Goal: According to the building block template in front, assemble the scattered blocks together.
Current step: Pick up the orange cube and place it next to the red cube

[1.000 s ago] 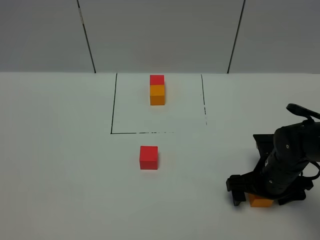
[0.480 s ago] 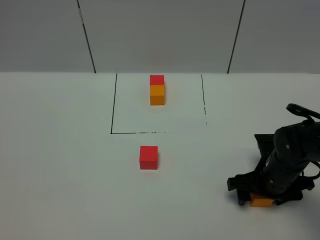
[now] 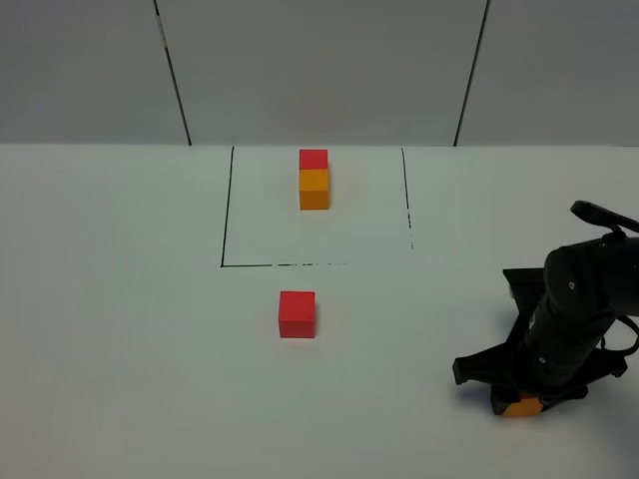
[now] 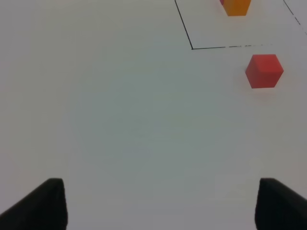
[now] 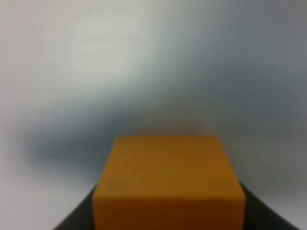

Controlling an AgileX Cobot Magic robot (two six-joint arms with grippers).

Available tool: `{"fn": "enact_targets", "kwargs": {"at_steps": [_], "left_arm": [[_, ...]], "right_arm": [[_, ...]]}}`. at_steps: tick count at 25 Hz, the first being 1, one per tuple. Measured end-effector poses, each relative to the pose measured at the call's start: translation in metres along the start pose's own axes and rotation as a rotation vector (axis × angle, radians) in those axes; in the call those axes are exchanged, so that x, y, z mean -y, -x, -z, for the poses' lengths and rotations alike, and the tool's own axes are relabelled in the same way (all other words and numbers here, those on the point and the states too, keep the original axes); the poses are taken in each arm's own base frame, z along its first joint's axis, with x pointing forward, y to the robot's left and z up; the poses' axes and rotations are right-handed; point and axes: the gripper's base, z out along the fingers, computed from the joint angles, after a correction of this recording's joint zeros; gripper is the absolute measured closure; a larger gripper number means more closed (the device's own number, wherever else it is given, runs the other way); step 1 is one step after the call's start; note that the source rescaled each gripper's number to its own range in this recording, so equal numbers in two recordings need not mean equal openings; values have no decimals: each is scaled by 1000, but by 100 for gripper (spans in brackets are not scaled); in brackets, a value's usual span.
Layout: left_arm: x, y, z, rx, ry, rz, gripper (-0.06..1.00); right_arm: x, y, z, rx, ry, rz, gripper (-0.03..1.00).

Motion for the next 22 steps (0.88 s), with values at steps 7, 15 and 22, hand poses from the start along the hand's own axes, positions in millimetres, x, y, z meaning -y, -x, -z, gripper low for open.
{"fn": "enact_targets", "kwargs": {"at_steps": [7,15,22], "left_arm": [[0,0,0,0,0,0,27],[0,0,0,0,0,0,27],[0,0,0,0,0,0,27]], "right_arm": [[-13,48,86,62,-20,535,97],[-35,78,125,152,-49,1062,97],[-72,101,91,26,-49,1307,97]]}}
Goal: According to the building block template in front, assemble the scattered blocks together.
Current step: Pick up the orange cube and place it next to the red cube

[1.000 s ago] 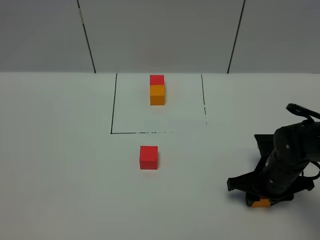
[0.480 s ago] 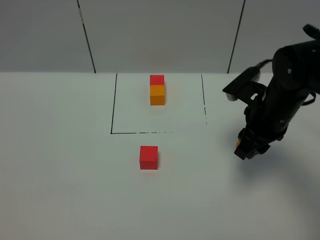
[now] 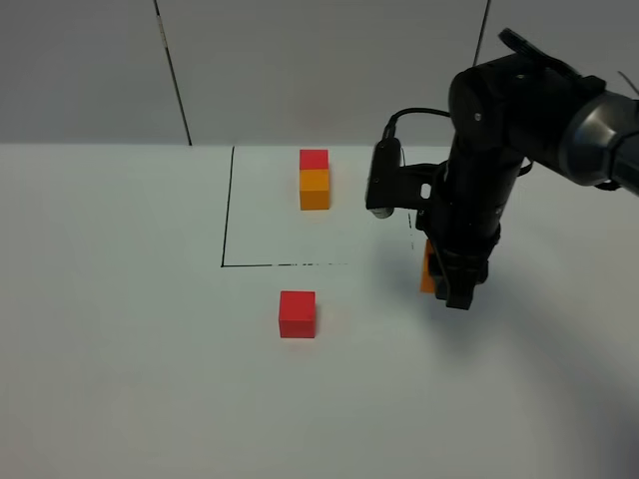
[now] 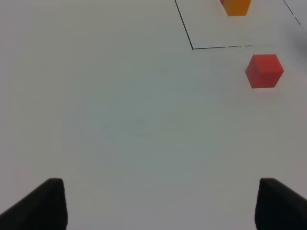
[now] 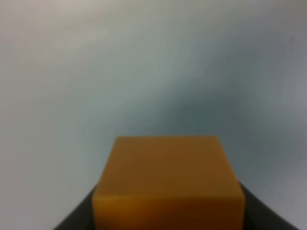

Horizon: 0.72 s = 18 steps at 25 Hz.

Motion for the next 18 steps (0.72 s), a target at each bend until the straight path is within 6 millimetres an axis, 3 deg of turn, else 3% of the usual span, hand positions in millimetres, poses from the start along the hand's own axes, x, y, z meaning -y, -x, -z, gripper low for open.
{"fn": "enact_targets", "kwargs": {"at_steps": [12,18], "left_arm": [[0,0,0,0,0,0,27],[0,0,0,0,0,0,27]], "right_arm": [[15,57,-56,9,46,66,97],[12,66,-81,-17,80,-9,97]]}}
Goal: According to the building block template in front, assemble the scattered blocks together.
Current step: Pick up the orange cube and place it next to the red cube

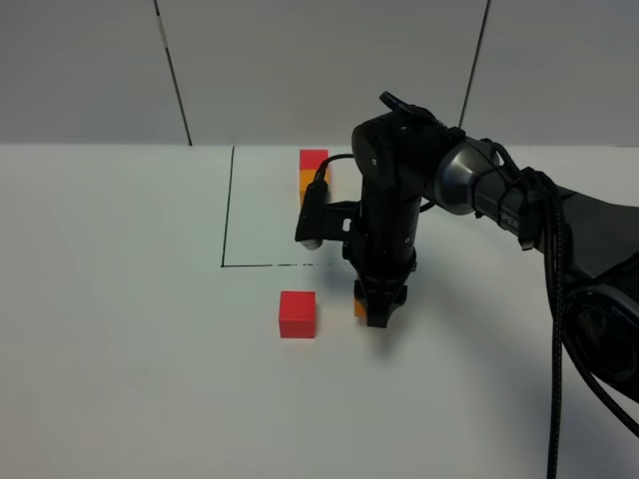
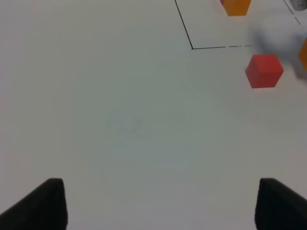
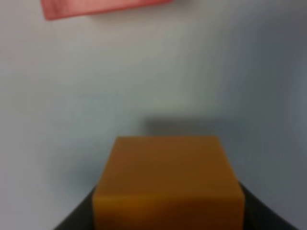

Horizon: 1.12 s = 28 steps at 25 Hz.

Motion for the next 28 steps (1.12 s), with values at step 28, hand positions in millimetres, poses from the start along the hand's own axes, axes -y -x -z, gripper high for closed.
{"fn": "enact_targets", "kwargs": {"at_steps": [28], "left_arm": [[0,0,0,0,0,0,27]], "right_arm": [[-19,26,-32,-59,22,13,97]]}}
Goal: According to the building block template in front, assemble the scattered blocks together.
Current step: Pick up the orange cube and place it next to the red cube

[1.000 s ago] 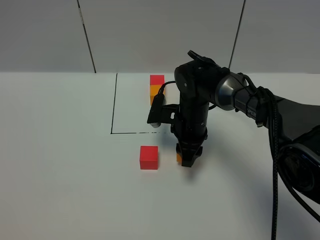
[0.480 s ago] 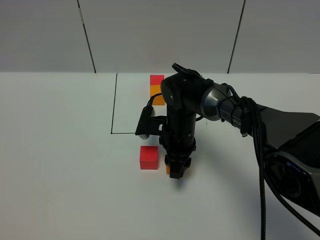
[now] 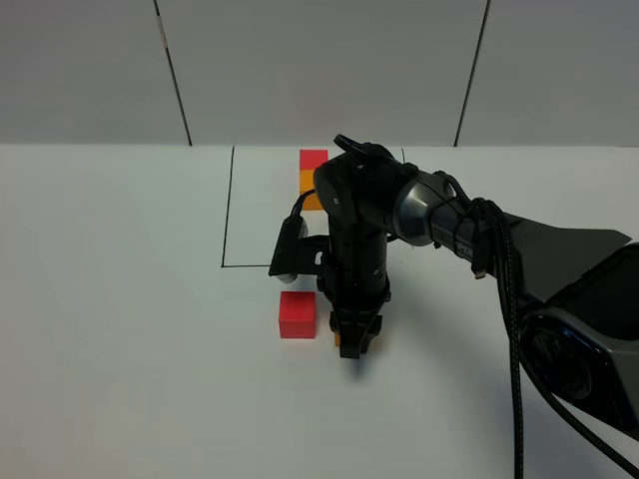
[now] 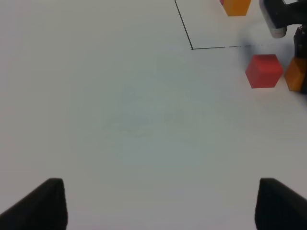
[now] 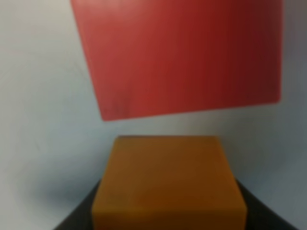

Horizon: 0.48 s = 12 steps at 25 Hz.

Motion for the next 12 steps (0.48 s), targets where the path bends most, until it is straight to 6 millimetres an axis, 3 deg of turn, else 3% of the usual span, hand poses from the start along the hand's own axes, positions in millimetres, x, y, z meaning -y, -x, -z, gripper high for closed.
{"fn": "enact_targets", "kwargs": {"at_steps": [12], "left_arm": [[0,0,0,0,0,0,27]], "right_arm": [[1,6,-1,3,-49,41,97]]}}
